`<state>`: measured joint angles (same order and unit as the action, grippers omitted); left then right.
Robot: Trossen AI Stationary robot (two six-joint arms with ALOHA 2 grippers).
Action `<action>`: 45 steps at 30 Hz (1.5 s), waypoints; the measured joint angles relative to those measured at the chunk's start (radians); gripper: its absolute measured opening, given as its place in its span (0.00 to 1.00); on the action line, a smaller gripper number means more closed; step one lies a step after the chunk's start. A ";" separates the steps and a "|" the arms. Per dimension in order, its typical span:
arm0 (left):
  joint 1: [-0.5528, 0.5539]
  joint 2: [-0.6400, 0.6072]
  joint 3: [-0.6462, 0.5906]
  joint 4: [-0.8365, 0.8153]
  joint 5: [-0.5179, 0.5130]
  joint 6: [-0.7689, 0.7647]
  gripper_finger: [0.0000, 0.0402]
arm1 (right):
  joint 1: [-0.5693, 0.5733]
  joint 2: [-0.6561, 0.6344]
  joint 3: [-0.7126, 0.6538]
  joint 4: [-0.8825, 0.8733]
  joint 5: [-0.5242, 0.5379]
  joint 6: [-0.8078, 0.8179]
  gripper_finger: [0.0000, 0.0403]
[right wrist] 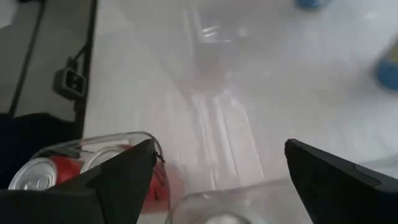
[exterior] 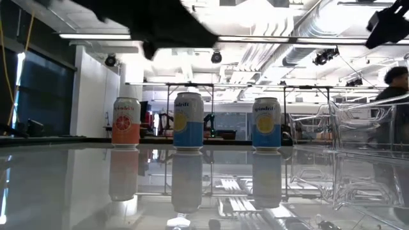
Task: Sort soda cans
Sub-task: Put the orange-white soda can into the center transparent bin
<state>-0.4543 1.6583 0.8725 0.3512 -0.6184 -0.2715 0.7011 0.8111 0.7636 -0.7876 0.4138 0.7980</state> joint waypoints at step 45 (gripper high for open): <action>0.728 -0.308 -0.091 -0.933 0.124 -0.266 0.89 | -0.190 0.001 -0.061 0.228 -0.155 -0.299 0.86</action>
<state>0.2742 1.3499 0.7815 -0.5816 -0.4942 -0.5371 0.5110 0.8120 0.7021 -0.5598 0.2588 0.4988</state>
